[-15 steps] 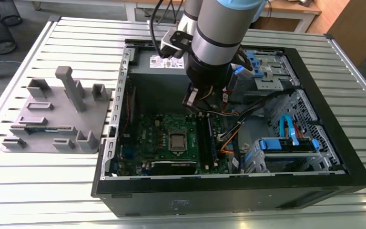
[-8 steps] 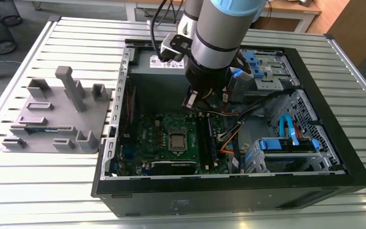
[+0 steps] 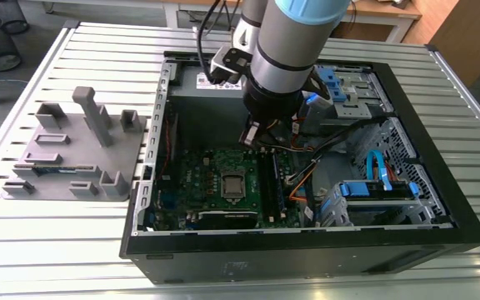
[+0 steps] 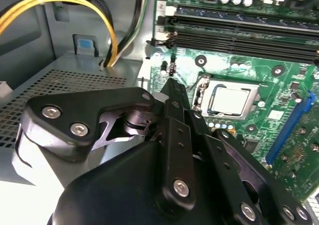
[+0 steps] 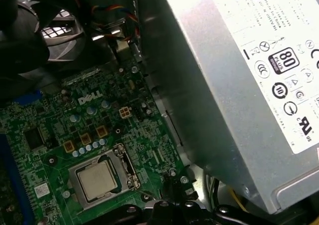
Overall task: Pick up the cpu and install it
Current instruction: 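Install the first cpu locking lever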
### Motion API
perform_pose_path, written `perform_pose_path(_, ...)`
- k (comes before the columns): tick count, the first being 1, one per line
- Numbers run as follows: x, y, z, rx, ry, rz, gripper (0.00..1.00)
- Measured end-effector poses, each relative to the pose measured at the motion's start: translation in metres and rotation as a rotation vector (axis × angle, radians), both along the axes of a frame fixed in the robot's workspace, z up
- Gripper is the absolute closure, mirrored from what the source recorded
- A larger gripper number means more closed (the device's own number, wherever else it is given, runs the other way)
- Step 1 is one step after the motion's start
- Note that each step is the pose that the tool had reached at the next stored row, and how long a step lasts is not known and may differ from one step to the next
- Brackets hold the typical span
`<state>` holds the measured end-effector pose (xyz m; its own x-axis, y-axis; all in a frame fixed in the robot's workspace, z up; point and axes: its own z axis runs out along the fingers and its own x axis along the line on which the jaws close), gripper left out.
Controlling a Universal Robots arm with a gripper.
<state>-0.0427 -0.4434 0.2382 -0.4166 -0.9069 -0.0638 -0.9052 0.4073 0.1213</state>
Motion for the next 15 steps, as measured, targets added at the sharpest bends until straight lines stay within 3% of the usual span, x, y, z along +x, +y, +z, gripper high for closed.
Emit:
perform_pose_path(7,-0.0004,-0.012,0.0,-0.0022,0.0,0.0,0.89)
perform_pose_path(15,-0.0013,-0.0288,0.0,-0.0137,0.0,0.0,0.89)
